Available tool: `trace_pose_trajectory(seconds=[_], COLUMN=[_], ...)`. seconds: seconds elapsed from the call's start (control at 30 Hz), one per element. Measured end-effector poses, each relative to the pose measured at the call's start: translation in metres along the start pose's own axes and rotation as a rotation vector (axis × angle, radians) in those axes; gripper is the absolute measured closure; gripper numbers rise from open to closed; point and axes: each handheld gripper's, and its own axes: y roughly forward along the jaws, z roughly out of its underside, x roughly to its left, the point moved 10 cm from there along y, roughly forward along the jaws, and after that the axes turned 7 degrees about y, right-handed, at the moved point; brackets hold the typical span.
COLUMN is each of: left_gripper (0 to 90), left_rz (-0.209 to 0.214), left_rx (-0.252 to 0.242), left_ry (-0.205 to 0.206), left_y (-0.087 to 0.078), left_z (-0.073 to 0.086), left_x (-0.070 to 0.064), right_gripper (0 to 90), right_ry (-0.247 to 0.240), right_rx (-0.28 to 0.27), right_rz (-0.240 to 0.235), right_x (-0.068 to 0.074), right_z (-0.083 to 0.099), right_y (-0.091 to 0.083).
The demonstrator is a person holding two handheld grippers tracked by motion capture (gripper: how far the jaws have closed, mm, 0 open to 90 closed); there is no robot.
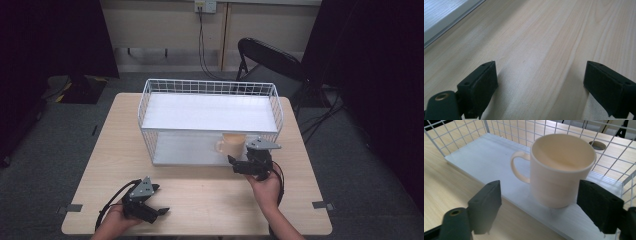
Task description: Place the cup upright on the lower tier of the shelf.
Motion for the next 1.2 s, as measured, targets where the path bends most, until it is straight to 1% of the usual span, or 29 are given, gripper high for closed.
trace_pose_trajectory(seconds=[0.03,0.1,0.17,0.23,0.37,0.4,0.43,0.47,0.57,0.6,0.63,0.73,0.83,0.9,1.03,1.07,1.1,1.2], left_gripper=[11.4,11.4,11.4,11.4,11.4,11.4,11.4,11.4,11.4,11.4,11.4,11.4,11.4,11.4,11.5,11.5,11.5,11.5], left_rz=[-0.001,0.000,0.000,0.000,-0.001,-0.002,-0.002,-0.002,-0.001,-0.002,-0.002,-0.002,-0.001,0.004,0.010,0.008,0.008,0.009], left_rx=[-0.005,-0.004,0.000,0.000,0.001,-0.001,-0.001,-0.001,-0.001,-0.001,-0.001,-0.001,-0.006,-0.009,-0.013,-0.008,-0.008,-0.001], left_ry=[-0.007,-0.004,0.001,0.000,-0.003,-0.006,-0.006,-0.006,-0.006,-0.006,-0.006,-0.006,-0.011,-0.014,-0.017,-0.007,-0.007,-0.002], left_y=[0.000,0.000,0.000,0.000,0.000,0.000,0.000,0.000,0.000,0.000,0.000,0.000,0.000,0.000,0.000,0.000,0.000,0.000], left_z=[0.000,0.000,0.000,0.000,0.000,0.000,0.000,0.000,0.000,0.000,0.000,0.000,0.000,0.000,-0.001,-0.001,-0.001,0.000], left_x=[0.000,0.000,0.000,0.000,0.000,0.000,0.000,0.000,0.000,0.000,0.000,0.000,0.000,0.000,0.001,0.001,0.001,0.000], right_gripper=[17.6,16.9,16.3,16.2,16.2,16.2,16.3,16.2,16.2,16.0,15.8,15.5,15.5,15.5,15.5,15.2,15.2,15.2], right_ry=[-0.006,-0.009,0.001,0.000,-0.009,-0.009,-0.015,-0.018,-0.023,-0.033,-0.030,-0.031,-0.028,-0.028,-0.028,-0.031,-0.031,-0.031], right_rx=[-0.004,0.000,-0.001,0.001,0.010,0.010,0.012,0.016,0.018,0.018,0.020,0.023,0.023,0.022,0.023,0.026,0.026,0.032], right_rz=[-0.008,-0.024,-0.042,-0.049,-0.057,-0.067,-0.066,-0.078,-0.081,-0.084,-0.091,-0.091,-0.107,-0.100,-0.100,-0.102,-0.102,-0.097], right_x=[0.001,0.002,0.003,0.003,0.001,0.000,-0.001,-0.002,-0.003,-0.005,-0.006,-0.007,-0.009,-0.010,-0.013,-0.014,-0.014,-0.021], right_z=[-0.001,0.000,0.002,0.003,0.007,0.008,0.010,0.013,0.015,0.017,0.017,0.019,0.023,0.024,0.027,0.029,0.029,0.036], right_y=[-0.001,-0.003,-0.005,-0.005,-0.006,-0.007,-0.008,-0.010,-0.011,-0.014,-0.014,-0.017,-0.022,-0.024,-0.028,-0.031,-0.031,-0.037])
